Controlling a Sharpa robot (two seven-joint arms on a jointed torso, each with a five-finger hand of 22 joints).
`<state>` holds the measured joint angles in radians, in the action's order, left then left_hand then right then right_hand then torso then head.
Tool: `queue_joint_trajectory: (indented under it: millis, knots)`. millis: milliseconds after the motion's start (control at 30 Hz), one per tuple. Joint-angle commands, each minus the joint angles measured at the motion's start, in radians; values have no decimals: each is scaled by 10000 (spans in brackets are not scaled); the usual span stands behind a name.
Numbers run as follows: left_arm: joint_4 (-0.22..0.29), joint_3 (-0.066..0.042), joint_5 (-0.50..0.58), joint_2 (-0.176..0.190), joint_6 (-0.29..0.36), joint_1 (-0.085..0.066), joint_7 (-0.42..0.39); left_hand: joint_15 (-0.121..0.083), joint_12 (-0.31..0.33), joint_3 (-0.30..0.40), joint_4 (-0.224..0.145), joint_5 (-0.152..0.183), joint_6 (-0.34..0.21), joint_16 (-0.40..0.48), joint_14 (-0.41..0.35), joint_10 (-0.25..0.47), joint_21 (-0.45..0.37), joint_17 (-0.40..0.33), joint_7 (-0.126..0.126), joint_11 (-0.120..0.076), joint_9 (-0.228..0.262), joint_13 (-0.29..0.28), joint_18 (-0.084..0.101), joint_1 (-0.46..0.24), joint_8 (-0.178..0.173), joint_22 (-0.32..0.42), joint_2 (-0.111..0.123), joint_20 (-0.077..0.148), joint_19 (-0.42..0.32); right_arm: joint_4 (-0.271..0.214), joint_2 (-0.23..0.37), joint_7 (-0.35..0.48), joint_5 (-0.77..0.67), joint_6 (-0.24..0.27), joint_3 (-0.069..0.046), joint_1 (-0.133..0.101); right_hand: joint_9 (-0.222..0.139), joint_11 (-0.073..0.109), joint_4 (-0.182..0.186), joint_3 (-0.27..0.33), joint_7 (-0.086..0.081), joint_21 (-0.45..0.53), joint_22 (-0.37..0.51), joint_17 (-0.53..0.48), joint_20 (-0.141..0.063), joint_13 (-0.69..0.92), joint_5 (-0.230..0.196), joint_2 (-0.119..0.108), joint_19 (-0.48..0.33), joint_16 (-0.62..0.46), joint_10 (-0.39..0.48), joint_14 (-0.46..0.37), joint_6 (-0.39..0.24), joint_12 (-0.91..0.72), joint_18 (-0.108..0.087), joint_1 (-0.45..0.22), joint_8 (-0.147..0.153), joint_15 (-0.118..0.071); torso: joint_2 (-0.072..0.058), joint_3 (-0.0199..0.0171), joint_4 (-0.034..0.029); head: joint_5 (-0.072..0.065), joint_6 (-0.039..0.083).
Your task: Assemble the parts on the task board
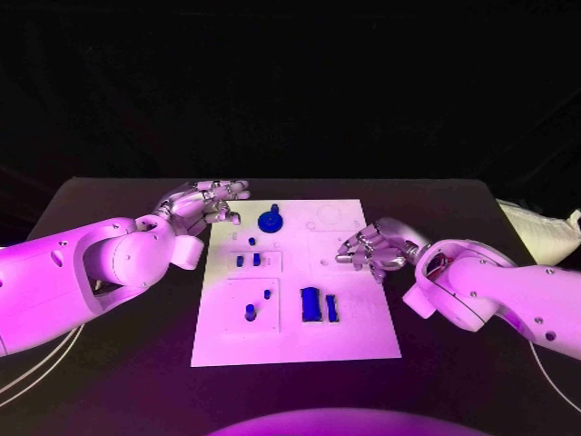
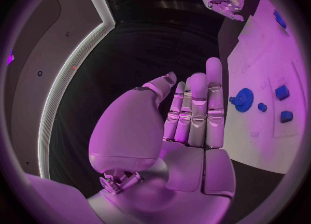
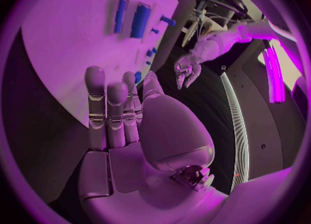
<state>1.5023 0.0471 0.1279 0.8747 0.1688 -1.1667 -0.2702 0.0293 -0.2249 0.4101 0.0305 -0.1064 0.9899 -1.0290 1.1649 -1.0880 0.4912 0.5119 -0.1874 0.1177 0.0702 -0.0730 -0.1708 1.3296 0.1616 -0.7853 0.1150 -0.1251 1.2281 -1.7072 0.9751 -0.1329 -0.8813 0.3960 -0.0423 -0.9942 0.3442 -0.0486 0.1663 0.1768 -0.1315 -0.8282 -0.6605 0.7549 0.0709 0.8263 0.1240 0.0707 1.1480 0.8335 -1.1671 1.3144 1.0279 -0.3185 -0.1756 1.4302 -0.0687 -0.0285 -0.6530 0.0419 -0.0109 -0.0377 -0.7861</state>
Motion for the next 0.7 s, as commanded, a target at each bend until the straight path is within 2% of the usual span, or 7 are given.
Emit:
queue_joint_trajectory:
  millis: [33,100,200,300,467,667,700]
  knots:
    - [-319,2,224,-159,346,87,-561,28,-116,-316,113,-9,-66,656,-679,16,-483,-367,85,-60,-9,-8,-94,-191,43,286,46,-52,-559,993,-366,3366,4597,277,-4,-159,-141,-224,-152,-31,-167,1378,1046,-1228,221,-1271,41,106,-538,-1857,420,-713,-153,1114,-58,447,59,247,318,127,83,9,252]
    - [-531,3,296,-263,511,136,-710,97,-123,-467,163,-11,-133,1613,-1347,47,-1114,-838,86,-22,-26,21,-75,-176,35,678,42,-138,-1263,1573,-612,3851,5310,125,-4,-236,-306,-384,-236,-46,-268,2338,1670,-1859,430,-2132,25,160,-984,-3028,552,-1310,-303,1729,-35,731,75,479,485,163,124,39,344]
    - [-983,5,404,-505,776,211,-992,482,61,-590,243,-20,-203,3804,-2200,130,-2424,-1901,43,106,-41,91,2,-29,-23,1624,-54,-450,-2526,2606,-1085,4567,6254,-194,-8,-324,-668,-661,-357,-100,-352,4030,2777,-3066,895,-3473,27,299,-1870,-4970,703,-2499,-608,2466,39,1122,66,976,641,185,142,14,654]
    - [-1542,3,461,-821,1009,306,-1288,855,452,-748,312,-31,-180,5750,-2354,260,-3712,-2801,12,272,-44,108,11,149,-144,2747,-118,-901,-3594,3758,-1684,5124,6876,-519,-36,-375,-1175,-778,-542,-75,-405,5314,3828,-4283,1238,-5073,11,382,-1578,-6280,683,-2311,-681,2504,-101,1264,46,1178,806,174,175,26,906]
    - [-2233,-8,488,-1256,1183,398,-1549,1048,897,-961,322,-48,-74,7202,-2132,297,-4276,-3534,-31,373,-48,102,-148,380,-373,3749,-259,-1313,-4128,4842,-2327,5467,7242,-917,-65,-397,-1876,-774,-943,-62,-437,6318,4844,-5575,1126,-6857,53,547,-443,-7209,446,-1270,-555,2548,-118,1123,60,1159,962,171,191,40,1100]
    - [-2750,-21,497,-1635,1251,484,-1696,1122,1168,-1025,287,-53,48,7926,-1992,266,-4254,-3882,-62,406,-46,111,-156,540,-513,4238,-378,-1352,-4110,5413,-2753,5642,7112,-1190,-75,-394,-2172,-759,-1219,-97,-451,6617,5203,-6047,1019,-7490,109,669,121,-7473,246,-673,-416,2546,-93,1039,65,1043,1063,118,203,120,1155]
    - [-2678,-9,383,-1579,1043,471,-1208,695,1463,-1911,-305,319,-2981,8594,-4930,3474,-4912,-4234,524,-89,-702,730,512,-3681,-814,5295,-1150,-572,-6579,5347,-2710,5017,6772,-587,-69,-397,-2527,-378,-1663,-589,92,7085,5590,-6452,506,-8263,-331,199,-3402,-8335,3714,-4457,-3425,3185,512,-3564,687,285,975,159,195,86,1114]
